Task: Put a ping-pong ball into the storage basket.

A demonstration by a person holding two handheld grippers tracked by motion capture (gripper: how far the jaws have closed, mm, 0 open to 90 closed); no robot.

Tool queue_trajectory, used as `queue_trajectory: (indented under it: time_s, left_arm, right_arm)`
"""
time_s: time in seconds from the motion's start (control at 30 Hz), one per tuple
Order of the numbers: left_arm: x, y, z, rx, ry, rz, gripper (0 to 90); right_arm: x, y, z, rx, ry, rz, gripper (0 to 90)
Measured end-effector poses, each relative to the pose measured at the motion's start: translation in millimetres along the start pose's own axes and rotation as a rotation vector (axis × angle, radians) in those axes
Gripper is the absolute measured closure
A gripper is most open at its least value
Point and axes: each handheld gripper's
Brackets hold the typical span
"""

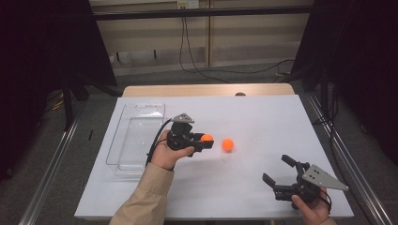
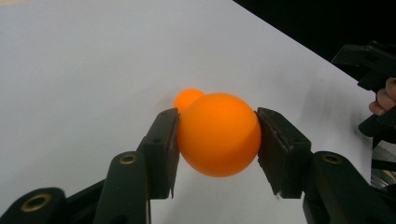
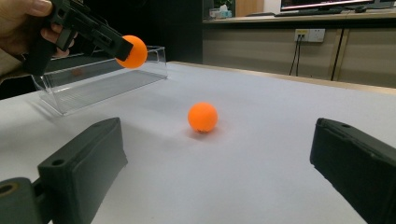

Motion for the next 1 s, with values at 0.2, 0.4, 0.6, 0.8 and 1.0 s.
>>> queue_trajectory:
  time_s: [0.2,0.4,0.6,0.8,1.0]
  left_arm:
    - [3.3,-3.2,0.2,-0.004,-0.009,-0.011,51.0]
    - [6.6,-7.1,0.2,-0.005,-0.020,-0.016,51.0]
    - [9.7,-11.0,0.4,-0.007,-0.031,-0.027,51.0]
    - [12.8,-13.2,0.9,0.000,-0.032,-0.032,51.0]
    - [15.4,-16.8,1.1,-0.006,-0.042,-0.037,51.0]
  right_arm:
    - [0.0,-0.1,0.0,-0.001,0.002,0.001,2.5]
    - [0.0,0.0,0.0,-0.001,0.003,0.002,2.5]
    - [0.3,0.0,-0.1,-0.001,0.004,0.001,2.5]
    - [0.3,-0.1,-0.1,-0.002,0.003,0.002,2.5]
    - [0.3,-0.1,-0.1,-0.002,0.003,0.001,2.5]
Point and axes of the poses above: each handheld gripper's, and its own axes: y roughly forward along the jaws, z roughly out of its underside, x roughly to its left
